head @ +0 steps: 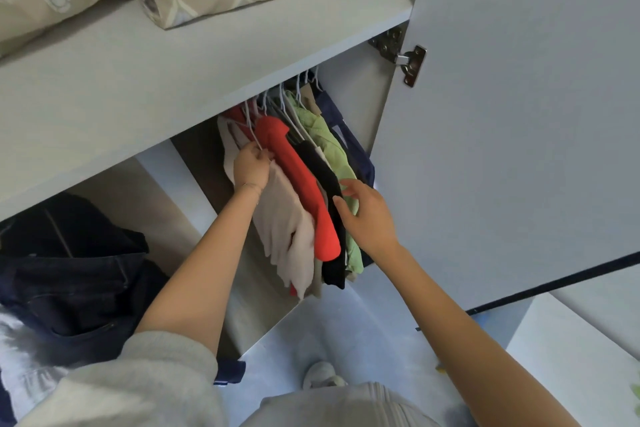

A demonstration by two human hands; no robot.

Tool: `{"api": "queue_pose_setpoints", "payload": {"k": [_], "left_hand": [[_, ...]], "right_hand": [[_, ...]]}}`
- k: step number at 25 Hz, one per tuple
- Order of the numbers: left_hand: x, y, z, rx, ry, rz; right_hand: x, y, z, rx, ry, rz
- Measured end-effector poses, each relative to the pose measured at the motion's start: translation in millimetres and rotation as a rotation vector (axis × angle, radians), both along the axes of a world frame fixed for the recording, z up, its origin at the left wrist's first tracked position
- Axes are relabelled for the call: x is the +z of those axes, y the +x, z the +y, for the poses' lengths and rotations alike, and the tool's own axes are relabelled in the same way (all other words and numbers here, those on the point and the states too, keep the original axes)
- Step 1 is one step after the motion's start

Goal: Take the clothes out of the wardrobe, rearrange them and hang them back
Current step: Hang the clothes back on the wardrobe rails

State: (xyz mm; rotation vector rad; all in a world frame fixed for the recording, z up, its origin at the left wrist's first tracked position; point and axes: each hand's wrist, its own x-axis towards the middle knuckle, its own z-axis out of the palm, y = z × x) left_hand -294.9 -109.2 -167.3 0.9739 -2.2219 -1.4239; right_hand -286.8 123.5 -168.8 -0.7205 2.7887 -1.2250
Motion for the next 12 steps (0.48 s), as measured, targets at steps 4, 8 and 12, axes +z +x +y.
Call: {"api": "queue_pose_setpoints", "payload": {"k": [4, 8, 12], "left_hand": [[-6.5, 25.9, 29.3, -0.013, -0.021, -0.007], [-8.2, 64.5, 90.9, -0.054, -0.240, 0.061], [-18.0, 108.7, 172.3, -0.199, -0.512, 0.064]], "right_hand": [[3.1, 17.9, 31.1, -0.008, -0.021, -0.028], [3.3, 44.5, 80.8, -0.014, -0.026, -0.059], [-12.8, 76.2, 150.4, -0.027, 0.041, -0.065]]}}
